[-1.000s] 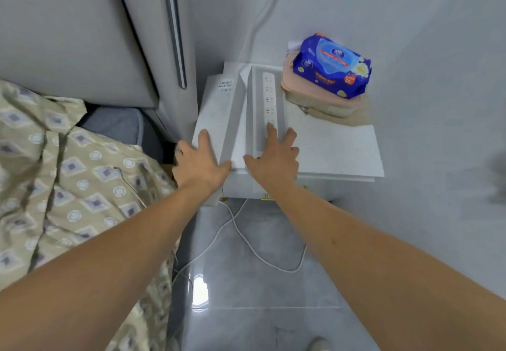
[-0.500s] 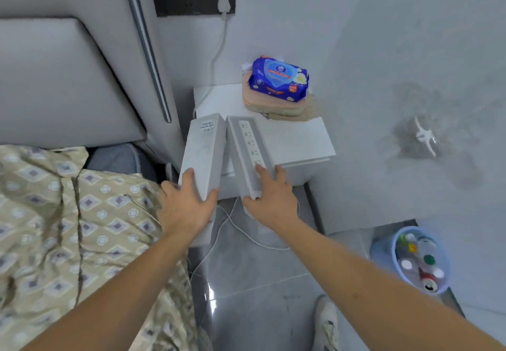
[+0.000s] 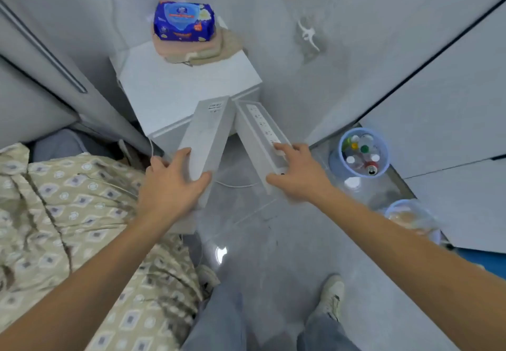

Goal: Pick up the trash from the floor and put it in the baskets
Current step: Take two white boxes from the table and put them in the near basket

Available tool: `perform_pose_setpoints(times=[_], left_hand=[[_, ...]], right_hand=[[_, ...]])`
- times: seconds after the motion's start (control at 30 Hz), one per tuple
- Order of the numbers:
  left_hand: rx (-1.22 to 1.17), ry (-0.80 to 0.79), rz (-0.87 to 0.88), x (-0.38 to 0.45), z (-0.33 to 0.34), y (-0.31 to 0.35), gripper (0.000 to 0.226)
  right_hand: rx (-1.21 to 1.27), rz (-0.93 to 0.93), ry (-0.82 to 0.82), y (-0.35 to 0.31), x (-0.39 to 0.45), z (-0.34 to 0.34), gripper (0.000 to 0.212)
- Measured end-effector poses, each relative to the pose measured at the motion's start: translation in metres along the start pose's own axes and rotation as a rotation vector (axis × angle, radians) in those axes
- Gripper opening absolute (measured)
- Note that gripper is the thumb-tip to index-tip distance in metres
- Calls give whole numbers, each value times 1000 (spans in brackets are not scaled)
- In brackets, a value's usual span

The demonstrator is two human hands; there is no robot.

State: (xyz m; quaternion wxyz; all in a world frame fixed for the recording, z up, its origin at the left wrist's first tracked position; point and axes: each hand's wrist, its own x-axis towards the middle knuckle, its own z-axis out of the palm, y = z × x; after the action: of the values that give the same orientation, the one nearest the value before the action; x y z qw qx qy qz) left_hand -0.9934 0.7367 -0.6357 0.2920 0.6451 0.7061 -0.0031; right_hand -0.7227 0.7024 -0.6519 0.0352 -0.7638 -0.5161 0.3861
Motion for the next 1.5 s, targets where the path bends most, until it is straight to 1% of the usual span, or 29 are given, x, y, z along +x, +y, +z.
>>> perform_pose_setpoints(times=[0.1,0.17,0.27,0.37,0.43,0.53,0.63,0.73,0.8,0.9,1.0,1.1,1.27,1.3,1.43,1.5], left_hand=[[62,-108,24,-35,28,32,74],[88,-173,39,-55,52,61,80],[152,-247,113,-77,96,119,86],[229,-328,192,-89,147,186,90],[276,-353,272,-92,189,233,89],[380,-392,379,-93,260,304,75],[471,-439,453,-101,330,366,73],[531,-472,524,-116,393,413,75],[559,-514,524,-124,432,438,74],[609,-565,503,-129,487,465,74],[654,-604,491,-126,527,472,73],[690,-625,473,-116,567,475,72],[736,-648,462,-96,621,468,74],[735,-650,457,-93,628,466,73],[693,-670,451,-85,654,462,73],[709,-667,465,-85,668,468,70]], right_hand=[[45,56,-9,68,-41,-25,83],[103,100,1,117,-67,-36,83],[141,201,18,192,-103,-49,84],[208,322,76,271,-134,-56,85],[260,409,112,325,-150,-59,84],[358,552,145,409,-167,-57,82],[487,678,153,485,-176,-47,79],[569,744,154,550,-173,-37,75],[616,760,146,583,-165,-36,77],[646,753,140,624,-142,-37,79],[606,744,131,643,-116,-35,73],[559,745,138,659,-84,-19,75],[434,762,140,671,-46,18,62],[413,763,130,673,-40,24,62],[343,771,90,683,-25,47,77],[293,785,56,689,-21,54,77]])
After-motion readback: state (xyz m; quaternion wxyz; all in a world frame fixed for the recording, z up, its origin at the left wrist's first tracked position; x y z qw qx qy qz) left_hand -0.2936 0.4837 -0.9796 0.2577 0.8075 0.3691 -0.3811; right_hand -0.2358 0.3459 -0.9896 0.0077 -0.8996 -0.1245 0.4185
